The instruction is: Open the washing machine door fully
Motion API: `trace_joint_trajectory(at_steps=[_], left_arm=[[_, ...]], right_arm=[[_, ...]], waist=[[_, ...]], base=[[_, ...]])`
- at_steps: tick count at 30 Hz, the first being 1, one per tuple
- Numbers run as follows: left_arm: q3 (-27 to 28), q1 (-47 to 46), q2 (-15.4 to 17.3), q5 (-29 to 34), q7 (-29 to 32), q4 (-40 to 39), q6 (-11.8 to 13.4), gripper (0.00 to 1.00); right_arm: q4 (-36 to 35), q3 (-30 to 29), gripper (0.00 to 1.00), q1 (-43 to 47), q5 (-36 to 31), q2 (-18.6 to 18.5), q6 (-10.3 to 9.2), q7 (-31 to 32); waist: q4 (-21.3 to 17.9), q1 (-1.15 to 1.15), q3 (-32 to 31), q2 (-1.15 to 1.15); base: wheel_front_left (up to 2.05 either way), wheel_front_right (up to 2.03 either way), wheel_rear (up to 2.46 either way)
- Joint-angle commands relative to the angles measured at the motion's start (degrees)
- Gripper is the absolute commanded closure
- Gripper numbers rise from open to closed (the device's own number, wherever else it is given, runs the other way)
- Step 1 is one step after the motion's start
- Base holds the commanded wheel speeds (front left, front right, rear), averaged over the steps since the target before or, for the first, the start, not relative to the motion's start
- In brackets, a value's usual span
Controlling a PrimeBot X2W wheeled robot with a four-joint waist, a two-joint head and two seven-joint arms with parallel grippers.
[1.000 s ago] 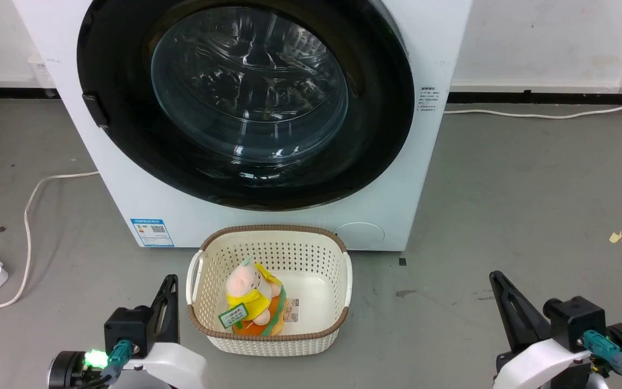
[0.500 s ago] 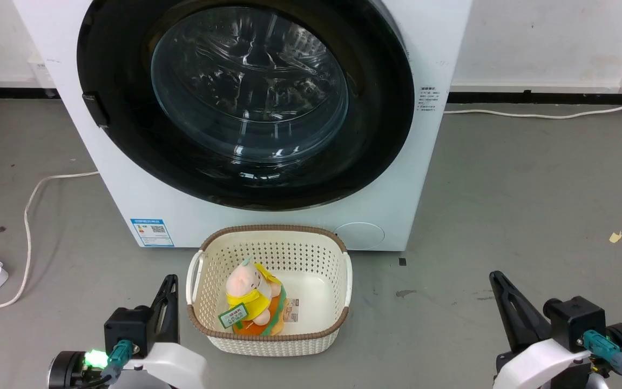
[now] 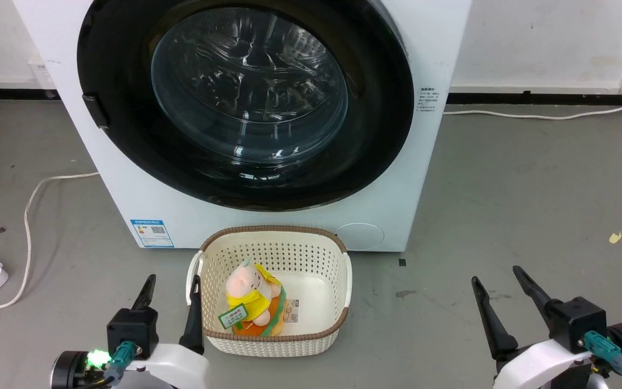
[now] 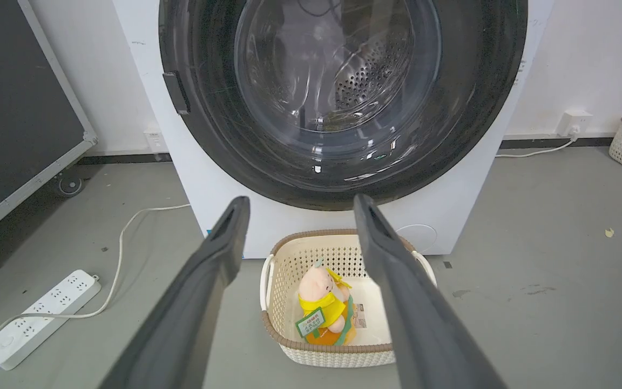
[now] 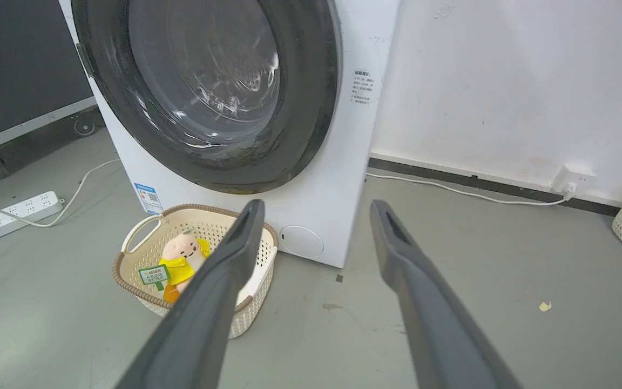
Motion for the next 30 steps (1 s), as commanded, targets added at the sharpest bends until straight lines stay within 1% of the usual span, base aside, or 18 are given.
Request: trace_joint_trajectory(at_steps=[1, 9, 15, 30], left_arm=[[-0.2, 0.0, 0.0, 0.0, -0.4, 0.2, 0.1, 0.0], [-0.8, 0.0, 0.0, -0.1, -1.4, 0.3, 0.3, 0.0], [-1.1, -0.4, 0.0, -0.2, -2.1, -0.1, 0.4, 0.0], [-2.5, -2.5, 0.1, -0.3, -3.9, -1.1, 0.8, 0.0]], right_arm=[[0.3, -0.1, 0.0, 0.1, 0.4, 0.0, 0.0, -0.6], [0.5, 0.0, 0.0, -0.2, 1.6, 0.0, -0.01, -1.5], [1.0, -0.3, 0.0, -1.5, 3.9, 0.0, -0.01, -2.2], [1.0, -2.6, 0.0, -9.3, 14.3, -1.0, -0.01, -0.5]], waist=[[0.0, 0.0, 0.0, 0.0], [0.0, 0.0, 0.2, 0.0], [0.1, 0.0, 1.1, 0.0], [1.1, 0.0, 5.4, 0.0]], base=[[0.0, 0.0, 0.0], [0.0, 0.0, 0.0], [0.0, 0.0, 0.0], [0.0, 0.0, 0.0]])
